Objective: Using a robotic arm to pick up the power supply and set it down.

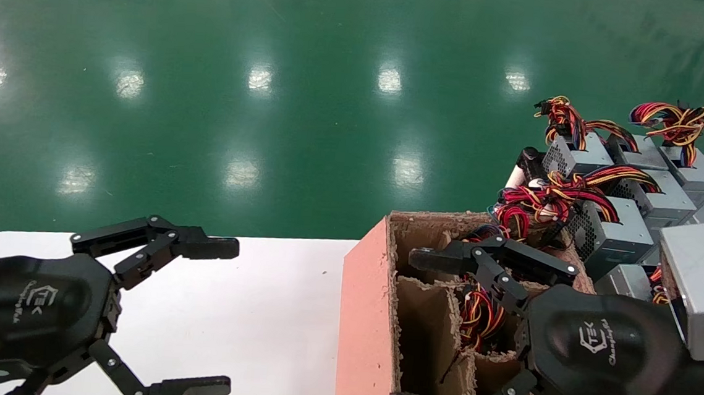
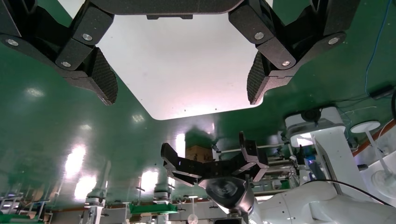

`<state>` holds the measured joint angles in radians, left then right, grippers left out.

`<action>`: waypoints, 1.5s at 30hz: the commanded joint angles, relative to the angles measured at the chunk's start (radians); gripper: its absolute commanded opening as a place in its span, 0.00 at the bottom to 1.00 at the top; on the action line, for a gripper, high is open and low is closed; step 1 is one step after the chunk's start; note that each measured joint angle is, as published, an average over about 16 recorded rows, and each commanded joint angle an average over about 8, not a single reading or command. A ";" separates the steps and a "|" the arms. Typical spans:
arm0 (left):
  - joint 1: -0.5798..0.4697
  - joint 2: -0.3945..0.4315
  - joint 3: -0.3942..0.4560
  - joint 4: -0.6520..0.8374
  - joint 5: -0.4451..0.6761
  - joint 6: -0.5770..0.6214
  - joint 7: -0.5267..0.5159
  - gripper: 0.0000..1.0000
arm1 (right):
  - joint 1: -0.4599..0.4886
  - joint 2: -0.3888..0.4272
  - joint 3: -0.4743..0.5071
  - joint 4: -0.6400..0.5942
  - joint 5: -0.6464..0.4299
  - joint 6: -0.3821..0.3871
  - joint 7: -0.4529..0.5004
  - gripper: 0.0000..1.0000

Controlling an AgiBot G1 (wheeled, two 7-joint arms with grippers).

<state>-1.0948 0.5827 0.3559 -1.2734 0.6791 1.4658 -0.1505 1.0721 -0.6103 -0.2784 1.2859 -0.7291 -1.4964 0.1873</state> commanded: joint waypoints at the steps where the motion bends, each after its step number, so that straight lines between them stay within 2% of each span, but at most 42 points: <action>1: 0.000 0.000 0.000 0.000 0.000 0.000 0.000 1.00 | 0.001 0.000 -0.001 -0.001 -0.001 0.000 0.000 1.00; 45: 0.000 0.000 0.000 0.000 0.000 0.000 0.000 1.00 | 0.006 -0.002 -0.003 -0.006 -0.004 0.002 -0.003 1.00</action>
<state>-1.0948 0.5827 0.3559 -1.2734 0.6791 1.4658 -0.1505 1.0776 -0.6119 -0.2814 1.2802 -0.7328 -1.4942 0.1843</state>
